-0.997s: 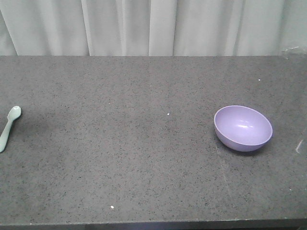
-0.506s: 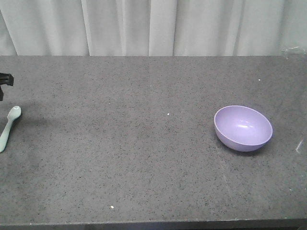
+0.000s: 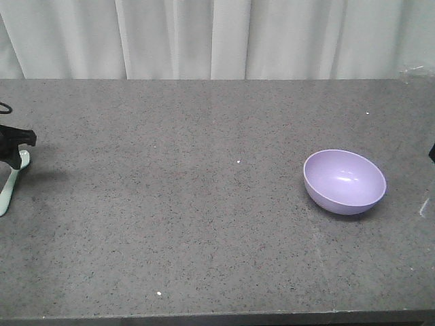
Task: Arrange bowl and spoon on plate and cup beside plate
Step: 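Close the left gripper on the green spoon handle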
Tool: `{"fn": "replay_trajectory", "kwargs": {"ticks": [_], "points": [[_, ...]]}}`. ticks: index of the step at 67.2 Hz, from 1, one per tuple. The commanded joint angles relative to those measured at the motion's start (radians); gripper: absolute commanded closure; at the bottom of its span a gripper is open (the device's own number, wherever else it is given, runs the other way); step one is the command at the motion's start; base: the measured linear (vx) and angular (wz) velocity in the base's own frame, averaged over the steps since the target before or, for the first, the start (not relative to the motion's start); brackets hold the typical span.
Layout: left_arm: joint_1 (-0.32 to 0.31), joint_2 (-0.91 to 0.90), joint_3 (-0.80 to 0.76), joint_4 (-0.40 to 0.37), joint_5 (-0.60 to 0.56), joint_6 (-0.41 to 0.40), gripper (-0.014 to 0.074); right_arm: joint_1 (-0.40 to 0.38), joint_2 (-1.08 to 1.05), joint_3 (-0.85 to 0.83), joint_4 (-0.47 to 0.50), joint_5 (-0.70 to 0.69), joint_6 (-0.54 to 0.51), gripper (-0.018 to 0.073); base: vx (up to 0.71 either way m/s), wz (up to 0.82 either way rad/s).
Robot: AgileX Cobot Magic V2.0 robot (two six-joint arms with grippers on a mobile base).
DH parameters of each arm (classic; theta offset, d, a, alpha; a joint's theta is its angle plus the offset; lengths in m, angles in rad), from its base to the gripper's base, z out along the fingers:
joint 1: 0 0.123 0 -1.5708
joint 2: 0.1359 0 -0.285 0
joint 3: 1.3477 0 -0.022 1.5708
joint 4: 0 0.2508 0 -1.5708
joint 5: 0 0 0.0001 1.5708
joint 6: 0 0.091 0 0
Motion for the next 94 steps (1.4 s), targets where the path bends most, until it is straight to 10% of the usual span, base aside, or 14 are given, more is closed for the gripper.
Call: {"fn": "replay_trajectory", "kwargs": {"ticks": [1, 40, 61, 94], "points": [[0.000, -0.019, -0.030, -0.008, -0.012, -0.001, 0.0193, 0.000, 0.013, -0.033, 0.019, -0.043, -0.006, -0.0032, 0.00, 0.00], [0.000, 0.080, -0.029, -0.008, 0.037, 0.008, 0.0206, 0.000, 0.013, -0.033, 0.020, -0.030, 0.002, -0.0032, 0.00, 0.00], [-0.001, 0.087, -0.029, -0.008, 0.088, 0.055, 0.0600, 0.000, 0.013, -0.033, 0.020, -0.030, 0.002, -0.0032, 0.00, 0.00], [-0.002, -0.095, -0.029, -0.153, 0.048, 0.124, 0.0604, 0.000, 0.130, -0.053, 0.007, -0.158, 0.012, -0.0032, 0.00, 0.00]]}}
